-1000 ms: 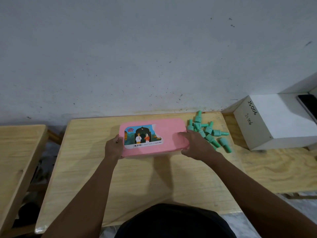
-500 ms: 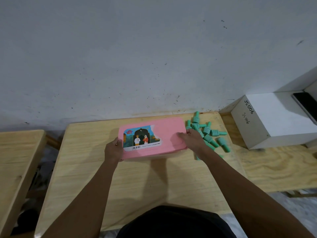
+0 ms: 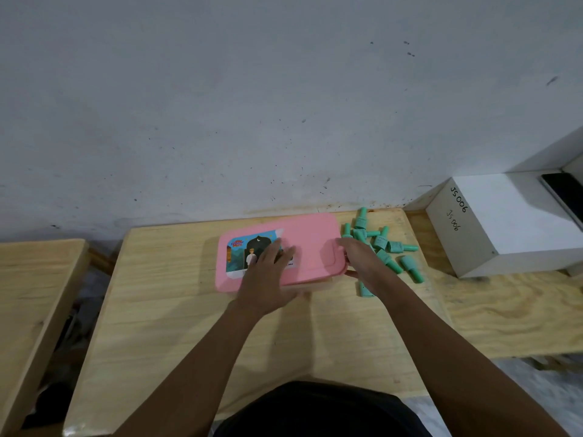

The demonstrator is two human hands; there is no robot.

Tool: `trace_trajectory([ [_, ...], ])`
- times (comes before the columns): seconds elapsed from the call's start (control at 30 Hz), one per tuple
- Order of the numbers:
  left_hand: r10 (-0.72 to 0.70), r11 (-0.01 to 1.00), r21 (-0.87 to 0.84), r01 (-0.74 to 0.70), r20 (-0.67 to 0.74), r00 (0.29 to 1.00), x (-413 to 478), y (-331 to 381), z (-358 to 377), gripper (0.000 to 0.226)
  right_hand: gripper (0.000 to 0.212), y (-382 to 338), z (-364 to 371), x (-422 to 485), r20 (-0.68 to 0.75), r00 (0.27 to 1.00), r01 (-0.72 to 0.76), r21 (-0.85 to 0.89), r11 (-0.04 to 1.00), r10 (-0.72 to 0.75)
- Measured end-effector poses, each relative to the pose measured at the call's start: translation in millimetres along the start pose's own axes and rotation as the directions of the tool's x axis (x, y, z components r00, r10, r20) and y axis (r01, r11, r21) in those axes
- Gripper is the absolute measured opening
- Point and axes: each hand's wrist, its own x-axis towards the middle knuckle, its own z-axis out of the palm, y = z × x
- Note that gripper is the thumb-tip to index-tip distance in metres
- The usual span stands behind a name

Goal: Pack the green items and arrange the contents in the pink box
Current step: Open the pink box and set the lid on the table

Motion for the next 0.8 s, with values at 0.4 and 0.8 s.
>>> trace_trajectory([
  [0.4, -0.006, 1.000, -0.030, 0.006, -0.013, 1.000, -1.3, 6.4, -2.8, 0.058, 0.040, 19.9, 4.0, 5.7, -0.057, 0.997, 0.056, 0.048, 0.997, -0.053],
  [0.8, -0.121, 0.949, -0.316, -0.025, -0.434, 0.893, -14.6, 3.3, -48.5, 0.036, 0.042, 34.6, 21.0, 14.7, -0.121, 0.977, 0.115, -0.399, 0.910, -0.177],
])
